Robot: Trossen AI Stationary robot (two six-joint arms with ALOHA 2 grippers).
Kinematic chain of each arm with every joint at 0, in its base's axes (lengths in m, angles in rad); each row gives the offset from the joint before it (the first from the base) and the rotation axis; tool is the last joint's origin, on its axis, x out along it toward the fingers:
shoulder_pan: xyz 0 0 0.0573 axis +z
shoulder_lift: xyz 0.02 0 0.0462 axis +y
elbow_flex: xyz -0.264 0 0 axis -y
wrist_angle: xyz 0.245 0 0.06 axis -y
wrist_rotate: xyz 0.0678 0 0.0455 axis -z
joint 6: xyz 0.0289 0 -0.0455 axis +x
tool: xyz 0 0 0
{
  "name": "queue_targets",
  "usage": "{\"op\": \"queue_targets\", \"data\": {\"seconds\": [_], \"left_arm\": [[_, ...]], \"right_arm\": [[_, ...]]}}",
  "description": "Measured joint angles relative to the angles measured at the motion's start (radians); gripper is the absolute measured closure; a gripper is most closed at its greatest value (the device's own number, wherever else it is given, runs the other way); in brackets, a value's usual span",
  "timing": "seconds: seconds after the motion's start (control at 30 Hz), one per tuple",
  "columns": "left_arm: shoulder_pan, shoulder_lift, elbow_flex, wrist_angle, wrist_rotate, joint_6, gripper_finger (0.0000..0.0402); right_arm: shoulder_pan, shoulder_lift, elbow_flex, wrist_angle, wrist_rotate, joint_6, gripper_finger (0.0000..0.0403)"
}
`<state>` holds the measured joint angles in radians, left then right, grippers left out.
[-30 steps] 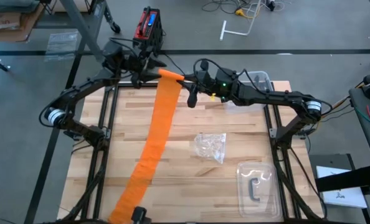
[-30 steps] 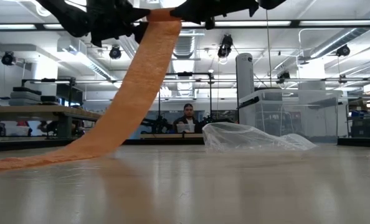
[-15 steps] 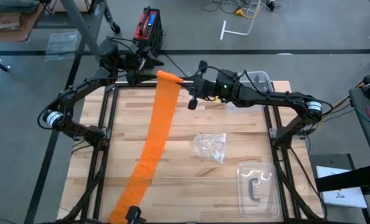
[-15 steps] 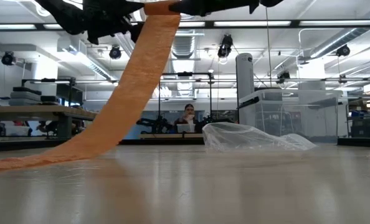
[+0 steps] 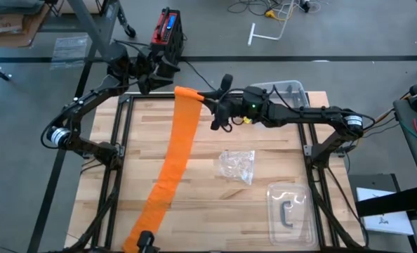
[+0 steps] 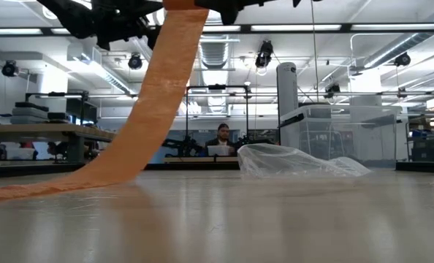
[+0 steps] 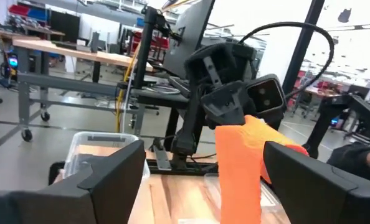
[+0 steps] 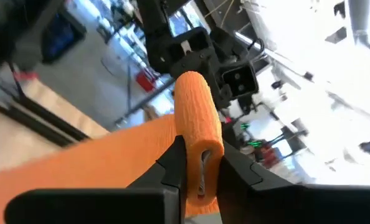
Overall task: Roll bandage
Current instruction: Roll the orange bandage
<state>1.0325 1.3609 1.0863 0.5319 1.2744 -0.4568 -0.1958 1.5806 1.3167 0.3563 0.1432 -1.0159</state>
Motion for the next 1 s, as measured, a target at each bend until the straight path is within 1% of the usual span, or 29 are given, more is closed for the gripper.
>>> {"op": "queue_targets", "data": {"seconds": [0.17,0.33,0.43,0.5,0.57,0.7,0.8,0.93,1.0], "left_arm": [[0.000,0.001,0.000,-0.028,0.001,-0.046,0.0079],[0.000,0.001,0.000,-0.034,0.001,-0.175,0.0072],[0.000,0.001,0.000,-0.033,-0.004,-0.232,0.0072],[-0.001,0.002,0.000,-0.033,-0.004,-0.235,0.0074],[-0.001,0.001,0.000,-0.033,-0.005,-0.213,0.0078],[-0.001,0.001,-0.002,-0.038,-0.006,-0.125,0.0088],[-0.001,0.001,-0.002,-0.050,-0.006,-0.049,0.0094],[-0.001,0.001,-0.002,-0.081,0.045,0.100,0.0099],[-0.001,0.001,-0.002,-0.087,0.076,0.137,0.0102]], "right_arm": [[0.009,0.010,0.000,-0.004,0.067,-0.202,0.0345],[0.009,0.029,0.000,-0.010,0.111,-0.406,0.0350],[0.011,0.041,0.000,-0.005,0.121,-0.495,0.0351],[0.013,0.049,0.000,-0.001,0.121,-0.487,0.0348],[0.015,0.055,0.000,0.014,0.120,-0.444,0.0345],[0.026,0.050,-0.001,0.032,0.111,-0.330,0.0343],[0.039,0.045,-0.001,0.024,0.112,-0.299,0.0349],[0.052,0.029,-0.001,0.032,0.111,-0.224,0.0350],[0.053,0.015,-0.001,0.044,0.114,-0.124,0.0347]]}}
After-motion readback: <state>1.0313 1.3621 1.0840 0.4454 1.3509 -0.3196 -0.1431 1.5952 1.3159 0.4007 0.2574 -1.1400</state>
